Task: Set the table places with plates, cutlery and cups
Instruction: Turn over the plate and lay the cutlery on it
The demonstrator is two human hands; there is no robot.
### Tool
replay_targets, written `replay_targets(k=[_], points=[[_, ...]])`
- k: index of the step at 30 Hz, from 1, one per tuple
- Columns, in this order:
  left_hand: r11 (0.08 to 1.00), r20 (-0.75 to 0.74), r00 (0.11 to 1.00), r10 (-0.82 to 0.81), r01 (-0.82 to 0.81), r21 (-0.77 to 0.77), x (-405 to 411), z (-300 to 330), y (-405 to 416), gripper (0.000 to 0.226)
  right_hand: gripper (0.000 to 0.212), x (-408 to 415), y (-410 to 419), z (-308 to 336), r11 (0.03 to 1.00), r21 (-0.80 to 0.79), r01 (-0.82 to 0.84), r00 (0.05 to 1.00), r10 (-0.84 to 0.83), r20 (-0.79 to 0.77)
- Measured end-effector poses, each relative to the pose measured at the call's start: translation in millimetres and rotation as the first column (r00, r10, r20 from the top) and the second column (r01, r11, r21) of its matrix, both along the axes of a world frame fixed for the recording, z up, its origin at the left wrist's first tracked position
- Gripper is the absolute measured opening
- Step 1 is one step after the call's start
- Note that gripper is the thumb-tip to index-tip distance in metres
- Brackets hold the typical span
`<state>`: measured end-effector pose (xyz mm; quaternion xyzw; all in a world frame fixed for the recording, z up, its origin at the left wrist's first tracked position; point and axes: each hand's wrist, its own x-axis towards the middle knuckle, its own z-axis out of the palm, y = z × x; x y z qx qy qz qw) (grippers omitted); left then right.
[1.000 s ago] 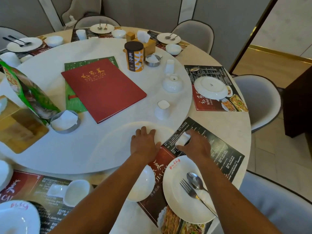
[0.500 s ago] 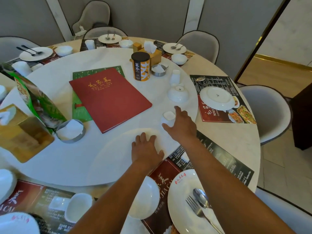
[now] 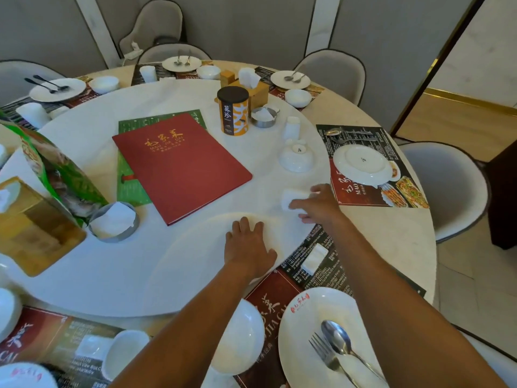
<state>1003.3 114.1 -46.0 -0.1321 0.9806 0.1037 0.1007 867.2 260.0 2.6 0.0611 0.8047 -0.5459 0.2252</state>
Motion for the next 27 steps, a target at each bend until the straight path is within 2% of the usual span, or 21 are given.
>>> replay_targets(k=[2,4,7,10,14,19,27], points=[[0.999,0.005,0.999,-0.035,0.035,0.002,-4,1,6,0.073,0.076,0,30,-3,0.948,-0.279,0.153,0.982,-0.115,0.15],[0.998,0.003,0.998,-0.064,0.064,0.015,-8,2,13,0.07,0.061,3,55,-8,0.917,-0.337,0.214,0.972,-0.163,0.172],[0.996,-0.003,0.997,-0.077,0.077,0.04,-13,4,25,0.066,0.053,12,77,-21,0.972,-0.111,0.206,0.978,-0.206,0.013],[0.997,-0.007,0.998,-0.065,0.066,0.041,-13,4,28,0.065,0.066,24,88,-32,0.973,0.117,0.201,0.967,-0.178,-0.181],[0.996,0.001,0.997,-0.079,0.079,0.037,-13,5,23,0.066,0.073,37,94,-45,0.947,0.285,0.152,0.956,-0.067,-0.286],[0.996,0.009,0.996,-0.089,0.088,0.019,-12,5,21,0.066,0.076,43,93,-54,0.922,0.368,0.121,0.959,-0.013,-0.282],[0.995,-0.005,0.995,-0.096,0.096,0.007,-11,2,21,0.066,0.076,50,94,-56,0.91,0.396,0.123,0.961,-0.01,-0.277]])
